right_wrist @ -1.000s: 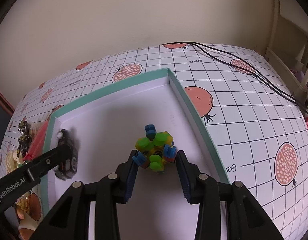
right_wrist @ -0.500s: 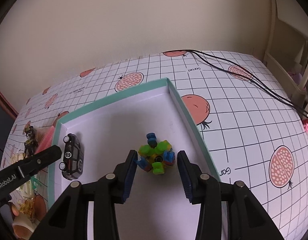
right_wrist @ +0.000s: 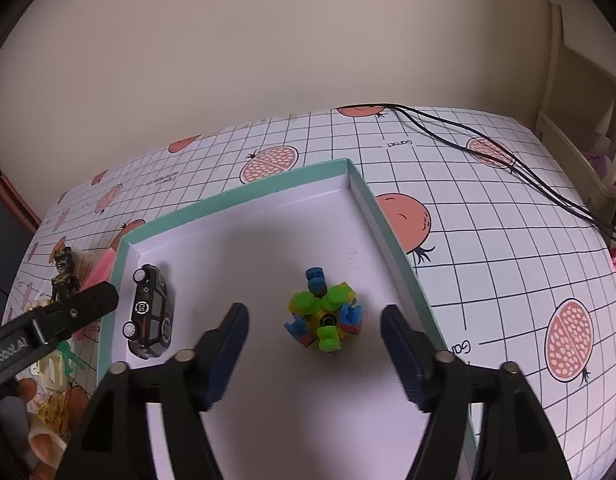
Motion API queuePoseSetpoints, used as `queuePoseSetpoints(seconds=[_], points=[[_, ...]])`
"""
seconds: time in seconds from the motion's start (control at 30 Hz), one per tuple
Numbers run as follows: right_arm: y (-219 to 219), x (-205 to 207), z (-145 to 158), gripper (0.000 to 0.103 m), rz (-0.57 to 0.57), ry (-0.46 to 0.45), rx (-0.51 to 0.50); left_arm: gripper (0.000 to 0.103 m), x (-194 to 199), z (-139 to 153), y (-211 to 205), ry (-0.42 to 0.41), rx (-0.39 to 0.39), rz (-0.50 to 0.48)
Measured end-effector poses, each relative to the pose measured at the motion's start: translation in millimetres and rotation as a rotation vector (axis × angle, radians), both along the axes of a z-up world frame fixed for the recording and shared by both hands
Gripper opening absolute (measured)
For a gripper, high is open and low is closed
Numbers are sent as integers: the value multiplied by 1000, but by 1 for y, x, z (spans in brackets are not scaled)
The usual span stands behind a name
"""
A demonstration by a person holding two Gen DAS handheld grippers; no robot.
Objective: Organize objects
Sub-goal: 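Lower the black car into the tray and open the left gripper while the right gripper releases the block toy, then withdraw both tools from the tray back toward the pile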
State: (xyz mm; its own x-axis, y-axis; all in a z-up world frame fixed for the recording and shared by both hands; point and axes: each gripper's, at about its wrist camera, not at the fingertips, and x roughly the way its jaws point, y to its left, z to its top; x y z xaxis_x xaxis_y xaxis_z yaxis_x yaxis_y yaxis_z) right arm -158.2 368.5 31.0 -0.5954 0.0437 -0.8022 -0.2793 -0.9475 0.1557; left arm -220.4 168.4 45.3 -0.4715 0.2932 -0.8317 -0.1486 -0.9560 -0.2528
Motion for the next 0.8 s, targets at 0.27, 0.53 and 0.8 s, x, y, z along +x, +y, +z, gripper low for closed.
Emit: queuePoseSetpoints(seconds=[0.27,0.53,0.8], points=[[-2,-1,-3,103,11,-8,10,97,-1,0,-8,9,-7,33],[-3,-1,-4,103,4,-15,15,103,-3,0,-15,5,2,65],[-4,-1,-2,103,5,-16,26,103,-1,1,-16,5,3,70]])
